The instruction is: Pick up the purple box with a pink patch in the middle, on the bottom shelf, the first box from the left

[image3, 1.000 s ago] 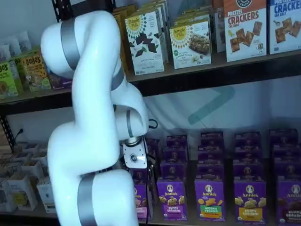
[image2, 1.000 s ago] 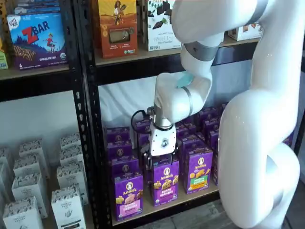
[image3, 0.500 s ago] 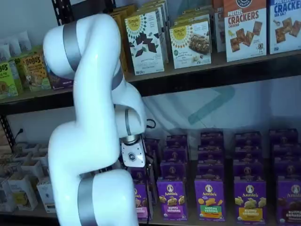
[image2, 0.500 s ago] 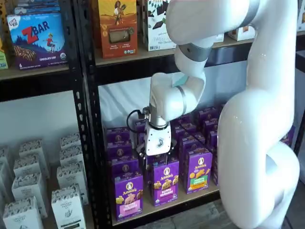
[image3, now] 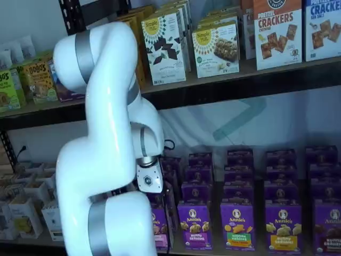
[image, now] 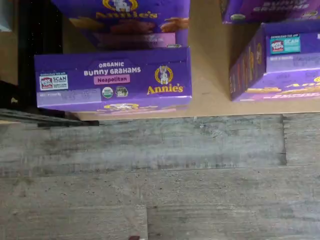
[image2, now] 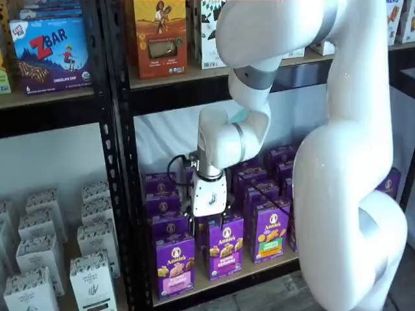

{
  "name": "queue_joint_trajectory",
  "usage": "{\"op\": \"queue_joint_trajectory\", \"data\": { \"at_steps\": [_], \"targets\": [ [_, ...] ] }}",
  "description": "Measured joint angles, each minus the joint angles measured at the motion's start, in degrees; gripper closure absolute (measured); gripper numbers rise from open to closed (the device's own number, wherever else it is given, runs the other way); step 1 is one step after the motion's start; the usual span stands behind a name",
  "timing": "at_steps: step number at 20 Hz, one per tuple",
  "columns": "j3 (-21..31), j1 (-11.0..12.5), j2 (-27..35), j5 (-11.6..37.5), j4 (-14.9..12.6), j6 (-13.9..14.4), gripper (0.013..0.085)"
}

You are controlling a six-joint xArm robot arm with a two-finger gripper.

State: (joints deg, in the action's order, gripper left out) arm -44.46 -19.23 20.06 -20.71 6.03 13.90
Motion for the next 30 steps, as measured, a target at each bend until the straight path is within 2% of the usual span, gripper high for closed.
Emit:
{"op": "queue_joint_trajectory", "data": {
  "at_steps": [2,7,13,19,26,30],
  "targets": [
    [-0.98,-0.04,1.38,-0.43,-0.97,0.96,0.013],
    [-2.59,0.21,4.08,0.18,-0.32,0.08,0.013],
    [-5.75,0.71,7.56,0.8,2.84,-3.42,0.013],
    [-9.77,0.59,11.01,0.83,4.22,-4.59,0.013],
    [-13.08,0.26,13.27,0.74,2.72,-2.88,0.013],
    [-14.31,0.21,13.95,0.07,3.15,-3.18,0.013]
  ]
}}
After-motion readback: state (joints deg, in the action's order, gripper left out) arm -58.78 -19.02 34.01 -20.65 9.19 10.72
